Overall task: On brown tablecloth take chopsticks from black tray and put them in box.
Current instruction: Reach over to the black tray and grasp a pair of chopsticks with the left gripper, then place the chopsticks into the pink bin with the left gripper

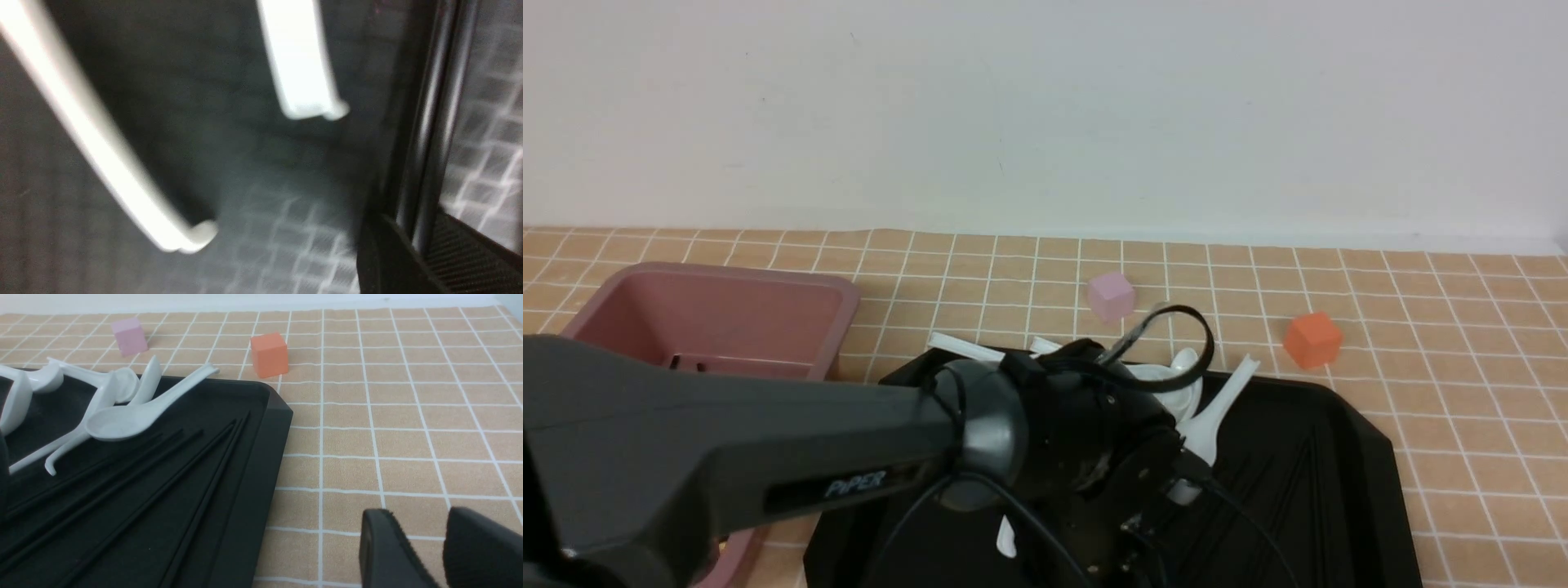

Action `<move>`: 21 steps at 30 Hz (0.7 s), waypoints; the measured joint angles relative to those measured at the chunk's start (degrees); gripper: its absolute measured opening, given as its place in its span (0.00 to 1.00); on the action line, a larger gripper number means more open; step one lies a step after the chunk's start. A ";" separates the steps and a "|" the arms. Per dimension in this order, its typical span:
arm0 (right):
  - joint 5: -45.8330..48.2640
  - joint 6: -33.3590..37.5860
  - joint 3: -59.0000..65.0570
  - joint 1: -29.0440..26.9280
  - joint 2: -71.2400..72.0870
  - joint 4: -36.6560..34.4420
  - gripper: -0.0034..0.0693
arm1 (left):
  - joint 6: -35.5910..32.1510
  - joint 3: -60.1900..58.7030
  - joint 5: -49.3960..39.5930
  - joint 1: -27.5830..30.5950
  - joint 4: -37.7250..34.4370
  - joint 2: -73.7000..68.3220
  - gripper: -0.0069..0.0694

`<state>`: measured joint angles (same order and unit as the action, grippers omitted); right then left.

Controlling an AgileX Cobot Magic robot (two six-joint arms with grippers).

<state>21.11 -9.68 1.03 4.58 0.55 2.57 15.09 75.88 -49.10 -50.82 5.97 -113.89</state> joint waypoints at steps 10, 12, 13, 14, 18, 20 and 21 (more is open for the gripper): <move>0.00 0.00 0.00 0.00 0.00 0.00 0.38 | 2.37 2.70 -6.63 0.46 0.60 14.94 0.25; 0.00 0.00 0.00 0.00 0.00 0.00 0.38 | 3.42 3.59 -8.56 2.03 0.60 19.51 0.25; 0.00 0.00 0.00 0.00 0.00 0.00 0.38 | 3.58 3.84 -9.62 3.00 0.60 21.11 0.25; 0.00 0.00 0.00 0.00 0.00 0.00 0.38 | 3.64 3.90 -10.63 4.50 0.60 22.69 0.25; 0.00 0.00 0.00 0.00 0.00 0.00 0.38 | 3.94 3.89 -16.39 13.84 0.60 30.09 0.25; 0.00 0.00 0.00 0.00 0.00 0.00 0.38 | 4.74 3.10 -17.39 18.68 0.60 32.21 0.25; 0.00 0.00 0.00 0.00 0.00 0.00 0.38 | 5.47 2.28 -18.00 22.01 0.60 33.32 0.25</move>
<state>21.11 -9.68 1.03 4.58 0.55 2.57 20.56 78.16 -67.10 -28.82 6.56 -80.57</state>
